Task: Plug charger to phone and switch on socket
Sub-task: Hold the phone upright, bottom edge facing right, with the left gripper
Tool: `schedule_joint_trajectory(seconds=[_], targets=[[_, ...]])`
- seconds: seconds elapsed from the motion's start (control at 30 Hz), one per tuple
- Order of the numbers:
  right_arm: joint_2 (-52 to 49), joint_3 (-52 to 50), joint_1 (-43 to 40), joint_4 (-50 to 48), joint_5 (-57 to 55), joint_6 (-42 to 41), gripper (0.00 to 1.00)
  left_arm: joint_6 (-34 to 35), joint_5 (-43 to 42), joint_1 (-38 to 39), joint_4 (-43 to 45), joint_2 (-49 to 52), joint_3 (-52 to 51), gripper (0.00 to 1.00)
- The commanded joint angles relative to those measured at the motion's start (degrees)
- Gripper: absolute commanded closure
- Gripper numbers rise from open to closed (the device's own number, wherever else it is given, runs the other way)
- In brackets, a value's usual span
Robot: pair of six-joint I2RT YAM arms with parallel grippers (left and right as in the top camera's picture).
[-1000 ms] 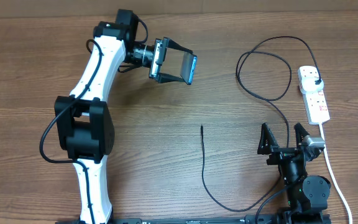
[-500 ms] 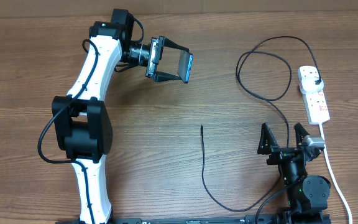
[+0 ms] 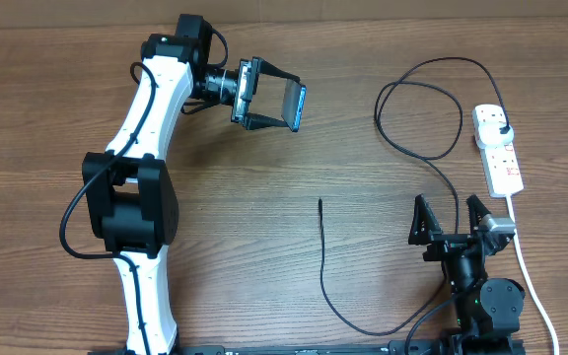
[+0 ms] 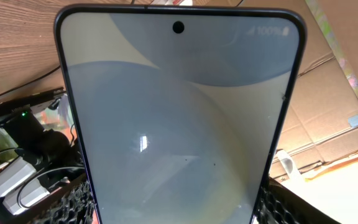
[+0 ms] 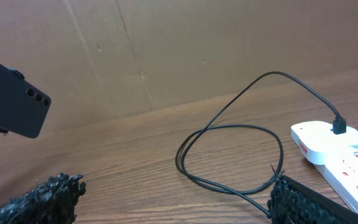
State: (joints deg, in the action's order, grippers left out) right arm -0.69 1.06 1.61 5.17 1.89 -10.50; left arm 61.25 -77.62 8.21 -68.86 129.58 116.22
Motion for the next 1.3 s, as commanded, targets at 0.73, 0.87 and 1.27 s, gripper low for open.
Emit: schedule_joint_trajectory(seconds=[0.73, 0.87, 1.27], targets=[[0.52, -0.61, 0.37, -0.35, -0.76, -0.33, 0.00, -0.87, -6.45, -0.37, -0.11, 0.37, 1.79, 0.96], [0.52, -0.61, 0.37, -0.33, -0.76, -0.31, 0.00, -1.07, -6.34, -0.37, -0.11, 0.37, 1.79, 0.96], [0.52, -0.61, 0.37, -0.33, -0.76, -0.31, 0.00, -1.51, -5.92, -0.37, -0.11, 0.37, 1.79, 0.96]])
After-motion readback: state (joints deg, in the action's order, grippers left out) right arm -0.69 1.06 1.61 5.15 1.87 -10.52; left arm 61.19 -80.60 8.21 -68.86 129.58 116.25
